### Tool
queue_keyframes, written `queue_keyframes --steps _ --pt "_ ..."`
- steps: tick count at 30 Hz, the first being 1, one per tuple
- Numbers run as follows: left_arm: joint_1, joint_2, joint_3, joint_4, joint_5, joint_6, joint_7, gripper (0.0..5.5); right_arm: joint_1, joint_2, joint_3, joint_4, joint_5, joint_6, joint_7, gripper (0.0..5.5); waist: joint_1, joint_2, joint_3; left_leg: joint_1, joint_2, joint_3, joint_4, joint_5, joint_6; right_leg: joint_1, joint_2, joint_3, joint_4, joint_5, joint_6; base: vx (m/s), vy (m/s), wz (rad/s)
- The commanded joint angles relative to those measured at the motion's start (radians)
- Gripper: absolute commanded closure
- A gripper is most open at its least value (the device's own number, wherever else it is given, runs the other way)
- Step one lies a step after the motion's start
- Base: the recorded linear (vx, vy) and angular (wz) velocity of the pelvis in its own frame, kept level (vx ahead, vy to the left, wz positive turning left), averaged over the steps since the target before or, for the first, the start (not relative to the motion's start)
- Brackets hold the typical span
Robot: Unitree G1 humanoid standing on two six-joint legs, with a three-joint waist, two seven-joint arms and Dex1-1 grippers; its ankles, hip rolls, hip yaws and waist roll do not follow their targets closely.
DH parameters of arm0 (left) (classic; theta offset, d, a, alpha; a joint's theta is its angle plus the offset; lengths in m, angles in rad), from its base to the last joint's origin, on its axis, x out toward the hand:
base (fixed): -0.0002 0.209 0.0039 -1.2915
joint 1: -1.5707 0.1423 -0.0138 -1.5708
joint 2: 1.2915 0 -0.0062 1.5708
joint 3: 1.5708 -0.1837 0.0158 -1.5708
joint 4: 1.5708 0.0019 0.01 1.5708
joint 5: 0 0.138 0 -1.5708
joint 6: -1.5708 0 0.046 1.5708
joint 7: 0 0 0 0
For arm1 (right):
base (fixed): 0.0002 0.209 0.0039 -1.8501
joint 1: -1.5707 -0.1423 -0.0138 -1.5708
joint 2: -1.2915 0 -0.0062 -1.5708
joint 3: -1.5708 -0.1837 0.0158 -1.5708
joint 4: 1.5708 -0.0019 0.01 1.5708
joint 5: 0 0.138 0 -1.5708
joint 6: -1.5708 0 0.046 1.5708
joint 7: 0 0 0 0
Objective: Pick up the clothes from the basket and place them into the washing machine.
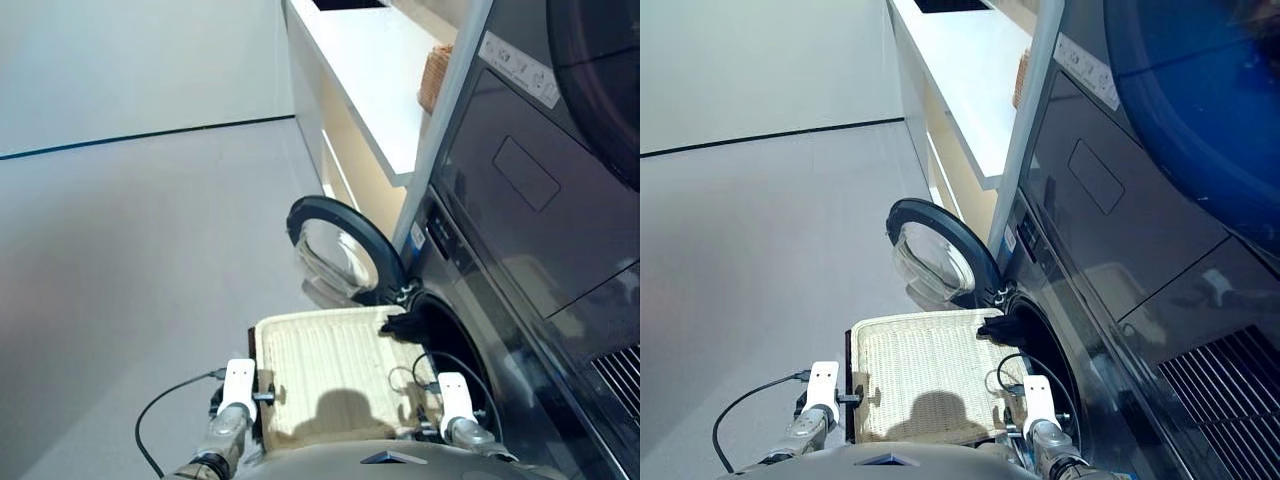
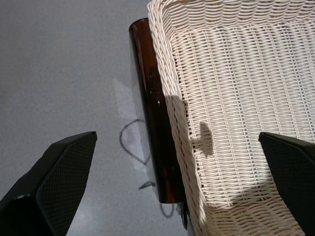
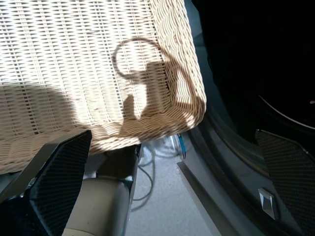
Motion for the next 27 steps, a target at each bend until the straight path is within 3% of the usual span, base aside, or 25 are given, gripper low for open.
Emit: queue_keyframes --steps 1,9,19,23,27 --pt "-0.057 -0.002 0.019 0.049 0.038 -0.009 -0.002 0.0 -0.038 0.022 -0.011 0.017 0.001 -0.011 0.002 0.0 0.021 -0.026 0.004 0.014 -0.015 0.065 0.005 0.007 -0.026 0.025 -0.006 0.017 0.025 -0.067 0.078 0.0 0.0 0.0" --pt "-0.048 -0.002 0.021 0.06 0.044 -0.007 0.002 0.0 -0.04 0.036 -0.011 -0.004 0.047 -0.017 -0.003 0.0 0.015 -0.019 0.006 0.021 -0.013 0.071 0.007 0.002 -0.021 0.023 -0.005 0.028 0.03 -0.071 0.077 0.0 0.0 0.0" --pt "-0.065 -0.013 0.015 0.044 -0.014 -0.015 0.013 0.0 -0.087 0.042 -0.019 -0.047 0.159 -0.028 -0.004 0.0 0.018 -0.003 0.039 -0.011 -0.013 0.064 0.013 0.009 -0.023 -0.008 -0.014 0.02 0.044 -0.077 0.075 0.0 0.0 0.0" --pt "-0.109 -0.02 -0.011 0.018 -0.079 -0.034 0.03 0.0 -0.153 0.044 -0.04 -0.079 0.278 -0.056 -0.031 0.0 0.016 0.01 0.108 -0.105 -0.018 0.056 0.084 -0.005 -0.018 -0.096 -0.026 0.02 0.112 -0.088 0.065 -0.115 0.012 0.021" --pt "-0.187 -0.027 -0.083 -0.051 -0.153 -0.068 0.057 0.0 -0.279 0.032 -0.021 -0.129 0.367 -0.087 -0.067 0.0 0.026 0.032 0.184 -0.247 -0.026 0.042 0.147 -0.007 -0.021 -0.22 -0.041 0.015 0.152 -0.082 0.061 -0.138 0.015 0.1"
